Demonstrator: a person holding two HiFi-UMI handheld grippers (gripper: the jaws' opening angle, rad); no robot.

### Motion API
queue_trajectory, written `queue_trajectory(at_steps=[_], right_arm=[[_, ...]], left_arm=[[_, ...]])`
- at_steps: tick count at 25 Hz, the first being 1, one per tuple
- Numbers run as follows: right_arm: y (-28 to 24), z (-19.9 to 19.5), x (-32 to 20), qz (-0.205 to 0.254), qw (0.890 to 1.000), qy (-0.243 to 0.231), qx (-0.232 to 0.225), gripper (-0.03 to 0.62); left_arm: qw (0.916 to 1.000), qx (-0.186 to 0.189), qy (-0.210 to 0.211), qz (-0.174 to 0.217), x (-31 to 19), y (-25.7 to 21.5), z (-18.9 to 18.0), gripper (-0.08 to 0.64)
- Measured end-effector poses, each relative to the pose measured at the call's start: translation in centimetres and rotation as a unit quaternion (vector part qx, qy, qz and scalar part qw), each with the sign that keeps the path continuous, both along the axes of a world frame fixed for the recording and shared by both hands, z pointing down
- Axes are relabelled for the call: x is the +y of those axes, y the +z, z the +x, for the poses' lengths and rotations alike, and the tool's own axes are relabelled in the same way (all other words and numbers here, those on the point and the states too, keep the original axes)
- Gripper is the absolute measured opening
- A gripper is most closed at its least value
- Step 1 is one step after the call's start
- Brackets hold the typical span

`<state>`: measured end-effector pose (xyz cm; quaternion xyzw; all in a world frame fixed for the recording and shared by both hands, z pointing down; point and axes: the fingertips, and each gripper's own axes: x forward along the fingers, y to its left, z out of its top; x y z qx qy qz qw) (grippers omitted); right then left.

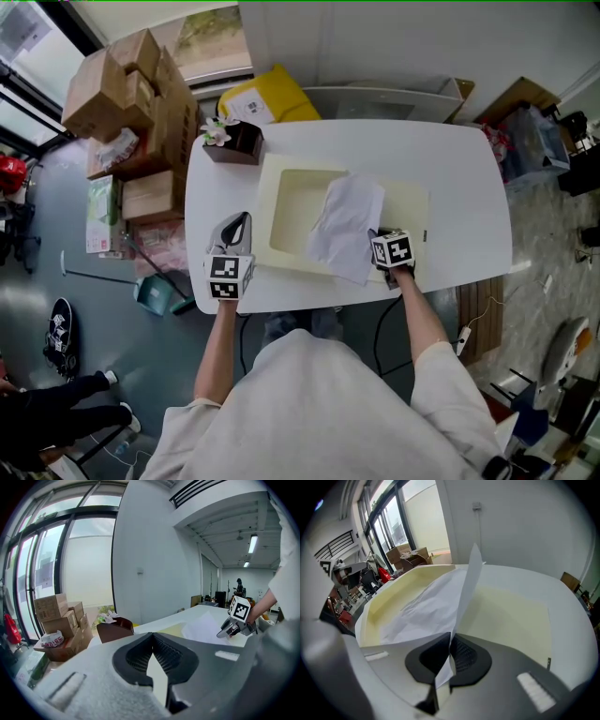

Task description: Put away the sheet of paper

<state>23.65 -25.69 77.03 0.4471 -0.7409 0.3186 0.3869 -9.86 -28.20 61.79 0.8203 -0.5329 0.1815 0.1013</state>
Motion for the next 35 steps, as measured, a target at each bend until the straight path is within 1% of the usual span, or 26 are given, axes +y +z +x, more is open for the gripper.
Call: queue_trajectory(at_steps=[8,15,18,22,30,35], right_arm=[[0.6,-3.3,-1.2,-0.007,1.0,-0.02,-0.021,0.002],[0.4,-5.5,-2.1,-0.012,0.999,-0.031,-0.027,0.002],[0.6,-6.4,-2.5,-0.021,0.998,-0.03,-0.045,0.003],[0.8,-7.4,-3.0,-0.039,0.996,-0.014,-0.077,0.003],[1.4,-9.4,-3.8,-0.059,0.992,-0.01,-0.109,0.003],[1.7,-11.0,-4.2,-0.067,0.99,-0.016,-0.122,0.003]], left_arm=[[0.9999,-0.003,-0.016,-0.001,0.2,0.0,-1.9,0.005],[0.9994,-0.004,-0.034,-0.002,0.4,-0.3,-3.9,0.005],[0.9992,-0.007,-0.04,-0.002,0.6,-0.2,-4.6,0.005],[0.9988,-0.008,-0.048,-0.005,0.7,-0.2,-5.5,0.005],[0.9979,-0.014,-0.062,-0.007,0.7,0.1,-7.1,0.005],[0.9974,-0.016,-0.069,-0.01,0.8,0.3,-7.7,0.005]])
